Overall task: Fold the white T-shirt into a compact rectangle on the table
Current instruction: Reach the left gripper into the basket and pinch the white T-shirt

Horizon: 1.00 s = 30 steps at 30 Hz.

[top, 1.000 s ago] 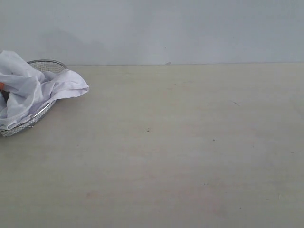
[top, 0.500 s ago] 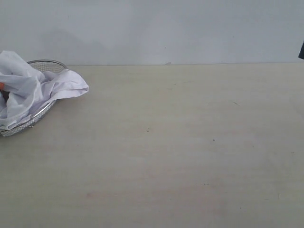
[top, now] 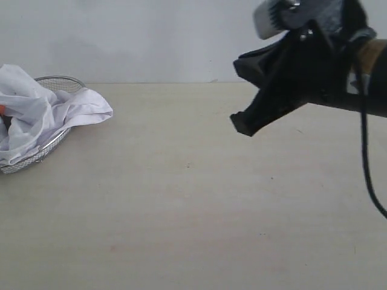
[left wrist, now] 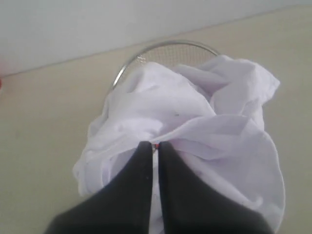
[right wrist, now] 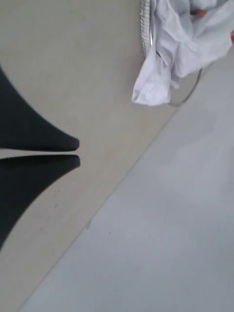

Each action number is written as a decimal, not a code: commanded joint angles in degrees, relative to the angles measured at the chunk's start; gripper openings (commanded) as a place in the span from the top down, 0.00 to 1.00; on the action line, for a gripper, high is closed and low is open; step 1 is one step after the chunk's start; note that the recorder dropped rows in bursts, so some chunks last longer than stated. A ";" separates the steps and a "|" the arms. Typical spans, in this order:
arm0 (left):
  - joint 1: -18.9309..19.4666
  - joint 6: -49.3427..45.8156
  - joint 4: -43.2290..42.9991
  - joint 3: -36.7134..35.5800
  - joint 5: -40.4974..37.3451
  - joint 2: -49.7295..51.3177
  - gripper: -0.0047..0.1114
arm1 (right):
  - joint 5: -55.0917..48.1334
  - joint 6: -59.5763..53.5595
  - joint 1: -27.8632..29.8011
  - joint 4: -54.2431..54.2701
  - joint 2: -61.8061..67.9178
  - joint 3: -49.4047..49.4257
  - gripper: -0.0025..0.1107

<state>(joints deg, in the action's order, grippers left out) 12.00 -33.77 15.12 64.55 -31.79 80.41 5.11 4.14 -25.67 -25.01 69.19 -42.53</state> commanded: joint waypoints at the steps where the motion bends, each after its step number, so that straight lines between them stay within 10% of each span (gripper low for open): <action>1: 1.65 -6.51 2.13 9.45 -13.53 7.06 0.92 | -8.18 -2.47 -4.74 -1.93 6.23 -7.42 0.98; 10: 19.00 -26.52 34.66 15.34 -22.30 20.18 0.92 | -11.17 -6.21 -5.66 -1.38 26.63 -24.16 0.98; 16: 18.81 -35.24 36.47 15.34 -21.78 22.17 0.89 | -11.64 -6.21 -5.66 -1.38 30.76 -24.96 0.98; 24: 18.81 -35.24 34.34 15.34 -22.85 22.20 0.42 | -11.65 -6.21 -5.20 -1.38 30.88 -24.96 0.98; 30: 18.81 -35.24 26.38 14.82 -19.94 22.38 0.40 | -13.61 -6.21 -3.48 -1.38 30.88 -24.96 0.98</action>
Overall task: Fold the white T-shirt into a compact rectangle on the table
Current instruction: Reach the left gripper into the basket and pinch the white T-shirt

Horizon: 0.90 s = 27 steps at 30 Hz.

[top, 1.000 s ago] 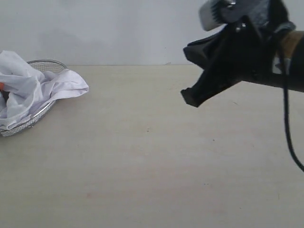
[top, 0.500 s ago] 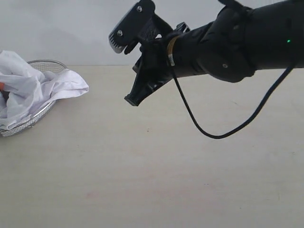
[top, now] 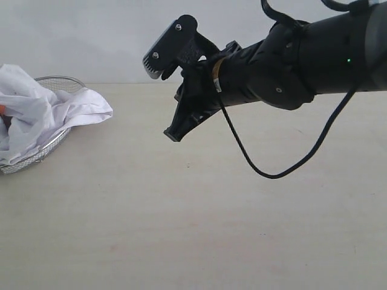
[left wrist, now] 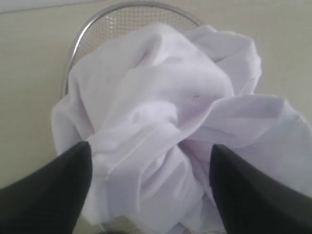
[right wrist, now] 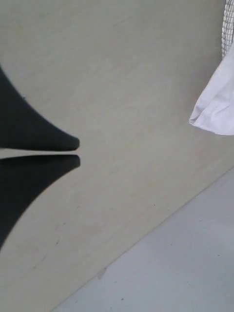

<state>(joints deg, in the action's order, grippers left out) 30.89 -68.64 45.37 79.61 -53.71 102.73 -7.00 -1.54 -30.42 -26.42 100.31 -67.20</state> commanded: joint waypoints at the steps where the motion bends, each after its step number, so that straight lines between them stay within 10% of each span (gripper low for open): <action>1: -0.08 -0.37 -3.97 -0.42 2.43 0.21 0.40 | -1.61 -0.52 1.40 0.04 -0.24 -0.29 0.98; 14: -4.30 -2.87 -6.10 -0.39 4.13 6.03 0.41 | -1.49 -0.52 1.92 0.04 -0.24 -0.29 0.98; 22: -4.19 0.29 -6.69 -0.39 4.14 6.03 0.90 | -1.25 -0.52 1.92 0.04 -0.24 -0.29 0.98; 27: -4.19 2.89 -6.14 -0.39 3.30 5.80 0.92 | -1.00 -0.52 1.92 0.04 -0.24 -0.29 0.98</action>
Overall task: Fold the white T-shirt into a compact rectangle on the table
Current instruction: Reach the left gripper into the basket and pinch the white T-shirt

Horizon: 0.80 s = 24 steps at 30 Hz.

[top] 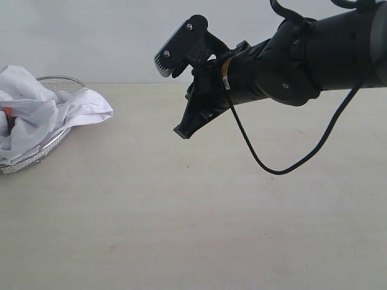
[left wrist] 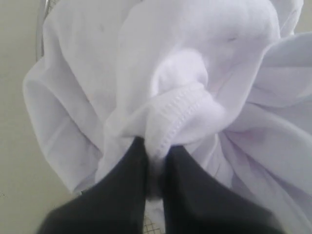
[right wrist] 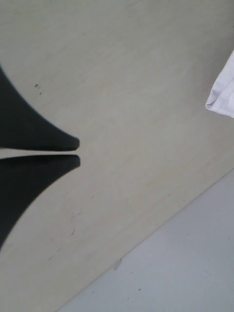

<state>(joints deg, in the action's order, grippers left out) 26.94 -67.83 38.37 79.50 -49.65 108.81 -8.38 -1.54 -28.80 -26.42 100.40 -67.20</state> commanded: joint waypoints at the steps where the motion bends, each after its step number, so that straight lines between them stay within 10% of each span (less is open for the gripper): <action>1: -0.24 2.08 1.45 -0.27 -1.59 -0.50 0.92 | 0.50 -0.52 0.30 0.04 -0.33 -0.29 0.98; 24: -0.24 2.52 16.75 8.86 -13.32 -12.15 0.92 | 23.95 12.28 -6.87 -0.08 2.68 -0.29 0.98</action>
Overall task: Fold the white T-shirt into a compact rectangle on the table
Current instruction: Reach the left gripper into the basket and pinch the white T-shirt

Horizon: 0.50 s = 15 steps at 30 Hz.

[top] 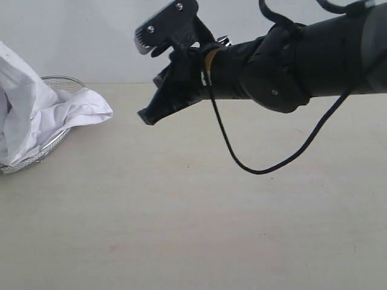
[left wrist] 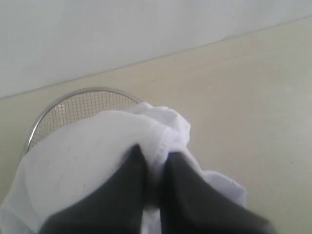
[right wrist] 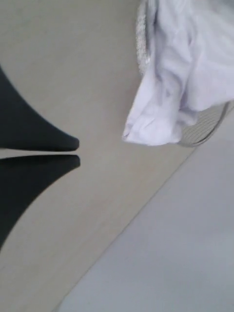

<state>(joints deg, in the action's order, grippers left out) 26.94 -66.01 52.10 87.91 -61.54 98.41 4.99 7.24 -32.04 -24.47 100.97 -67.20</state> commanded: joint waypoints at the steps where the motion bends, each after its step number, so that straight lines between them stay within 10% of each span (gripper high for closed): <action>1: -0.24 1.20 3.02 0.45 -1.44 -1.99 0.92 | 13.81 4.46 -4.32 -2.55 3.15 -0.29 0.98; 6: -0.24 3.34 3.38 0.45 -2.80 -2.69 0.92 | 31.18 18.67 -5.79 -3.46 8.98 -2.15 0.98; 15: -0.37 3.34 5.52 0.45 -5.41 -3.69 0.92 | 30.14 49.49 -5.79 -27.01 20.06 -17.43 0.98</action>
<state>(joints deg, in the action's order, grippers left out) 26.91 -63.19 55.81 87.91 -66.33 95.79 34.78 45.50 -37.89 -38.65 118.76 -80.01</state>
